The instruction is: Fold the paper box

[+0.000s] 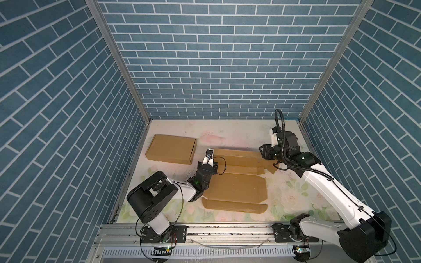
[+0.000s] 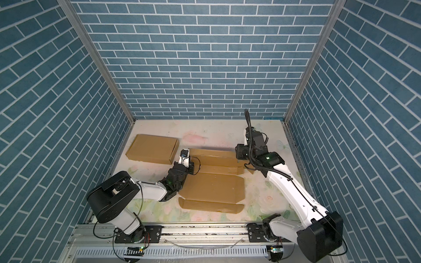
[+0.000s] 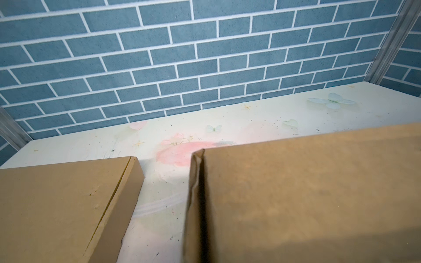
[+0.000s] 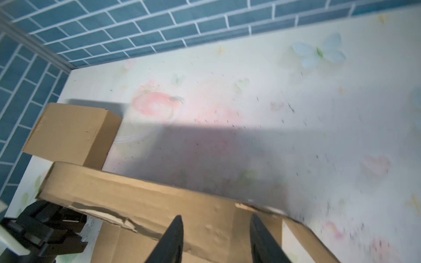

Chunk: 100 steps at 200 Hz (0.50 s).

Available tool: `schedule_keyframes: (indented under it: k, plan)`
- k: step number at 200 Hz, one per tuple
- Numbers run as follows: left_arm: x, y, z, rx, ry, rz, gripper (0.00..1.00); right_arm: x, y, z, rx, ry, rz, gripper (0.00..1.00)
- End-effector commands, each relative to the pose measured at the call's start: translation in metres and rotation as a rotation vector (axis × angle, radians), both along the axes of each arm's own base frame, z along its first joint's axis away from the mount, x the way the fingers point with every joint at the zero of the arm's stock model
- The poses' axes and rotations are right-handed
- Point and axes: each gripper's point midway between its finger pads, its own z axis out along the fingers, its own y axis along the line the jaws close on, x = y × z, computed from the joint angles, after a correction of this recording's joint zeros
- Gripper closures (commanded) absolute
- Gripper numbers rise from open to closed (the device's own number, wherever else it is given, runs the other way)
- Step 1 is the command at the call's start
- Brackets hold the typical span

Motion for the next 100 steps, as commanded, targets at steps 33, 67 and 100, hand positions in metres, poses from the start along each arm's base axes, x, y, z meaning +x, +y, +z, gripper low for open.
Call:
schedule_keyframes:
  k: [33,67,100]
  plan:
    - [-0.006,0.007,-0.011,0.054,0.007,0.013,1.0,-0.009,-0.001,-0.027,0.076,0.263,-0.112,0.41]
    - [-0.01,0.009,-0.014,0.058,0.015,0.009,1.0,0.004,0.014,-0.028,0.122,0.264,-0.078,0.4]
    - [-0.011,0.007,-0.018,0.06,0.035,0.003,1.0,0.004,0.052,-0.032,0.307,0.335,0.025,0.53]
